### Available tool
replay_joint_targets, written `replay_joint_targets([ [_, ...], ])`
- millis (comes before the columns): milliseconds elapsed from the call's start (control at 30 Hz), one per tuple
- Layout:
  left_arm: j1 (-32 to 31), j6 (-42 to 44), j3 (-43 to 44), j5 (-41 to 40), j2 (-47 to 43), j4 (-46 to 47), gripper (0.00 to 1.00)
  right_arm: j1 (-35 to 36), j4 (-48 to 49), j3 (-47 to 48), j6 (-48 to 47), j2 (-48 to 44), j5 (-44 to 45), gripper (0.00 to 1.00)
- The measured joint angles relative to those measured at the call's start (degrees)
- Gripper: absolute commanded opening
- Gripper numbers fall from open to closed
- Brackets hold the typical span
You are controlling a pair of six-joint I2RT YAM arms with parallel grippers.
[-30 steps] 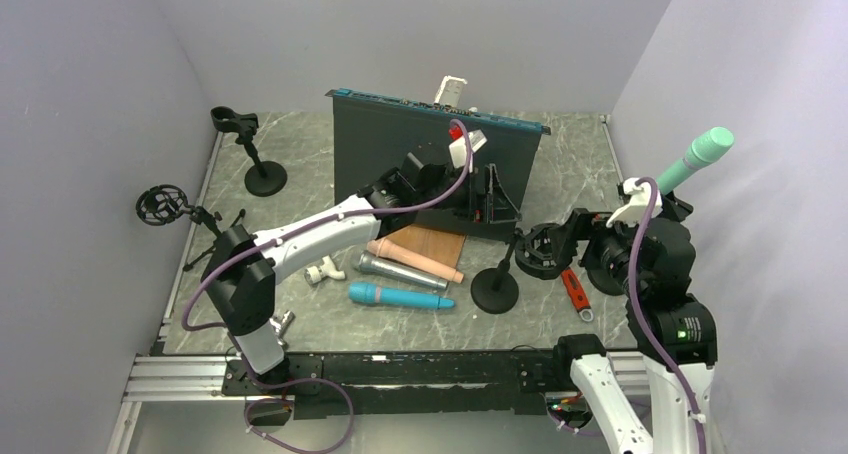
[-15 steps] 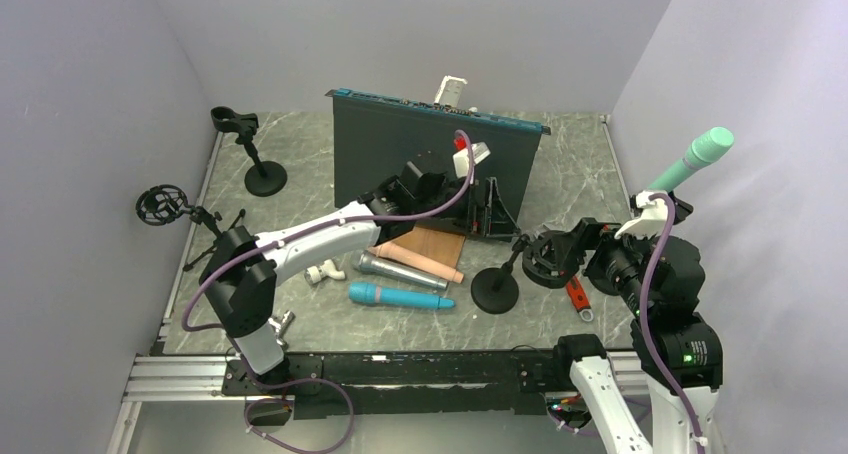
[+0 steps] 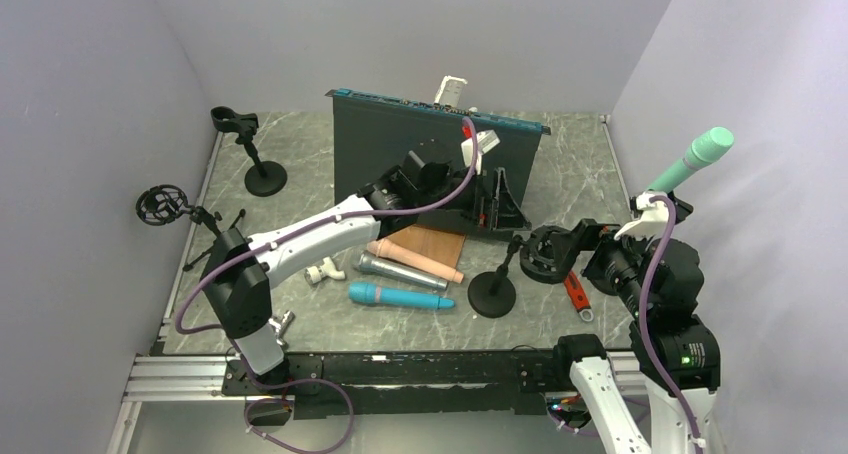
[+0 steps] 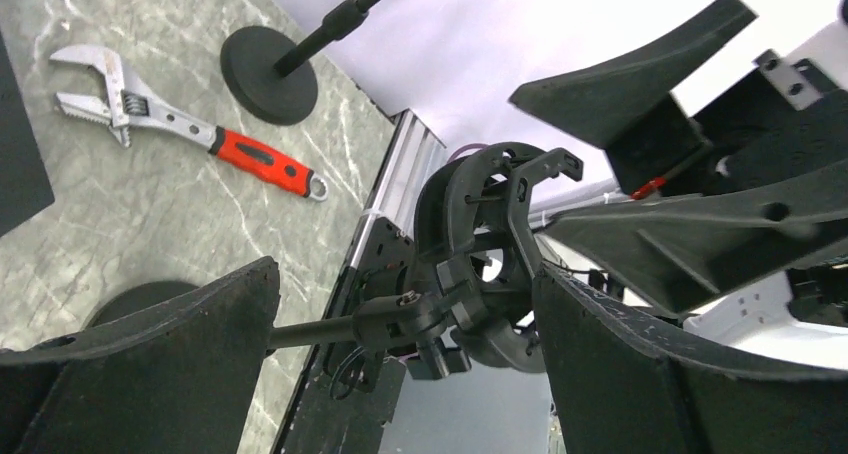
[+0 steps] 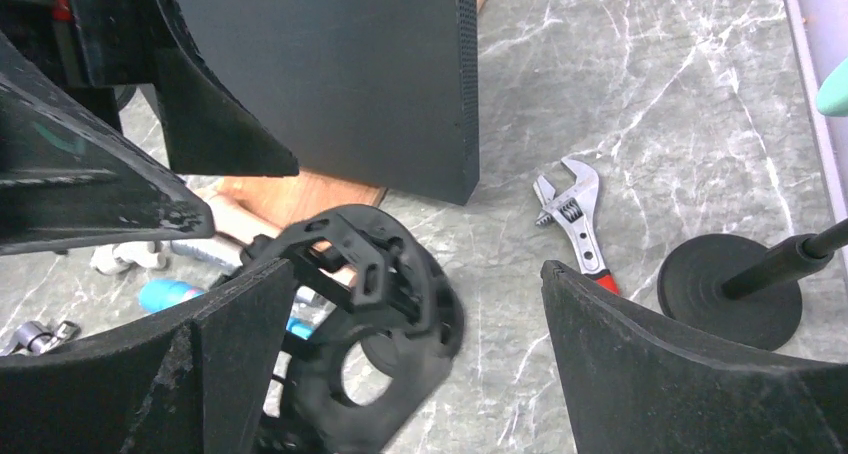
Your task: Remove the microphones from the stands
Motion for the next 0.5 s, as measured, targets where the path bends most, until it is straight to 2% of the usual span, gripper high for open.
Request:
replay_joint_targets([
  [133, -0.15, -0.02, 1.22, 0.26, -0.26, 0.2, 0.97, 0.0, 0.35, -0.28, 0.26, 0.0, -0.39, 0.96],
  [300, -0.63, 0.0, -0.07, 0.24, -0.57, -0.28, 0.87, 0.0, 0.55, -0.28, 0.44, -0.04, -0.68, 0.96],
  [500, -0.68, -0.04, -1.57, 0.48, -0.9, -0.68, 0.81, 0.0, 0.81, -0.28, 0.57, -0.22, -0.85, 0.96],
])
